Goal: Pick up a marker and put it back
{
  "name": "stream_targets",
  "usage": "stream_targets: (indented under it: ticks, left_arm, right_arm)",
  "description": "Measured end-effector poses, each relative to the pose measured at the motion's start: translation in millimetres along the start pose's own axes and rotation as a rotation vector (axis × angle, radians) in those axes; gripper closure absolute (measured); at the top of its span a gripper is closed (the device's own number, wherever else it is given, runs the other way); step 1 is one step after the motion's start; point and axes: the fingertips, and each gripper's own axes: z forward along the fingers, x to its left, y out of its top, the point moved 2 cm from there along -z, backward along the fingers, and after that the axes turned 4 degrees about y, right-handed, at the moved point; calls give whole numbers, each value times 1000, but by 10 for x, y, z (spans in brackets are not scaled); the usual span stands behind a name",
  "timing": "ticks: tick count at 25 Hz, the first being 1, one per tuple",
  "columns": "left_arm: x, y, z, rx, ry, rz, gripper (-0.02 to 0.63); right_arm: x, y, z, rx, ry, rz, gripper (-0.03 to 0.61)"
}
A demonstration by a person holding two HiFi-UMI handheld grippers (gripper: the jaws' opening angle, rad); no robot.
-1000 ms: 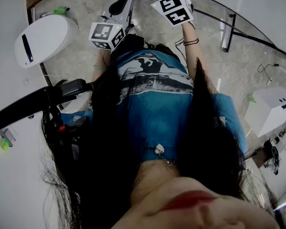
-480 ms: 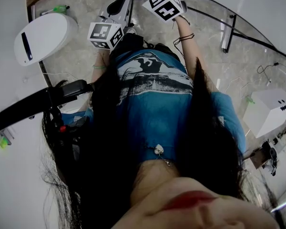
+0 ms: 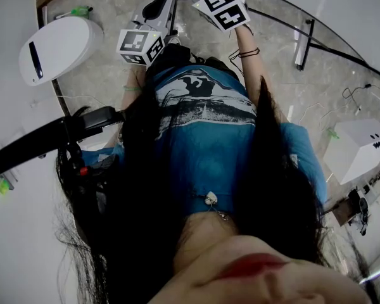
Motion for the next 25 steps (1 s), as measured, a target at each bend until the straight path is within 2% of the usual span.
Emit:
stream_targets:
  ticks: [4, 7, 14, 17, 20, 22, 25]
  left_arm:
    - [46, 14, -13, -2, 9, 4, 612]
    - [40, 6, -17, 2, 9, 7, 612]
    - [-550, -88, -12, 6, -2, 23, 612]
    - [-694, -110, -39, 5, -6, 27, 612]
    - [-1001, -214, -63, 4, -7, 39, 611]
    - [-1257, -276, -50, 4, -7, 48, 612]
    - [-1475, -234, -3, 2, -8, 58, 612]
  right_arm:
    - [-95, 157, -272, -147, -83, 95, 482]
    - [-107, 176, -478, -212, -123, 133, 482]
    - [28, -138, -1310, -337, -131, 267, 483]
    - [128, -262, -1491, -368, -125, 322, 493]
    - [218, -541, -1730, -375, -126, 350, 548]
    - [235, -733, -1917, -378, -118, 369, 559]
    - [195, -815, -2090, -382, -104, 383, 566]
